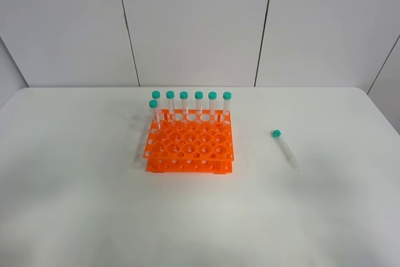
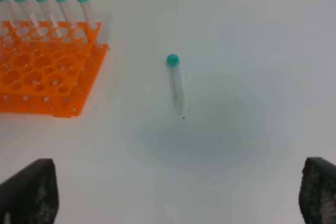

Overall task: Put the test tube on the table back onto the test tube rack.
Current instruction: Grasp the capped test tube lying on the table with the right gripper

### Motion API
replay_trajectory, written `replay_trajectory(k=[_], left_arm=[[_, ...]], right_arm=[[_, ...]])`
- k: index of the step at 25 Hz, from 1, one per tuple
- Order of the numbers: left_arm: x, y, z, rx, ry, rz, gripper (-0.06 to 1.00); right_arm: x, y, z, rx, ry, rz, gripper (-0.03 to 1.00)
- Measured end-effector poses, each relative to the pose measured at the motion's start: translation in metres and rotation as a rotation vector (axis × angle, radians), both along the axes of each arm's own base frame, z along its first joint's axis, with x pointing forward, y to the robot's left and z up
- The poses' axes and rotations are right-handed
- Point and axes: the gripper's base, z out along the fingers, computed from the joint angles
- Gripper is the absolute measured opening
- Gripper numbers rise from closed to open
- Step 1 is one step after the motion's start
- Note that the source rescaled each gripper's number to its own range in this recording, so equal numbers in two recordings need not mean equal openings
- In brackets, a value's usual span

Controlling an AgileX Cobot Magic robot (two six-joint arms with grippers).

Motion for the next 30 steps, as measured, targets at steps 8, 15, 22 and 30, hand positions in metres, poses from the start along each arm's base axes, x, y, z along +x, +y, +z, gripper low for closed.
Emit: replay_trajectory(k=[8,15,22,30], left_arm=[[0.000,0.000,0.000,0.000,0.000,0.000,1.00],[0.000,0.000,0.000,0.000,0.000,0.000,1.00],[0.000,0.000,0.000,0.000,0.000,0.000,1.00],[0.000,0.000,0.000,0.000,0.000,0.000,1.00]], right_arm=[[0.003,0.000,0.015,0.002,0.006,0.001,1.00],[0.076,0.003,0.062,0.006,0.282,-0.001,1.00],[0.189,0.006,0.048,-0.016,0.632,0.008,1.00],[0.290,0.008,-0.014,-0.071,0.885,0.024,1.00]])
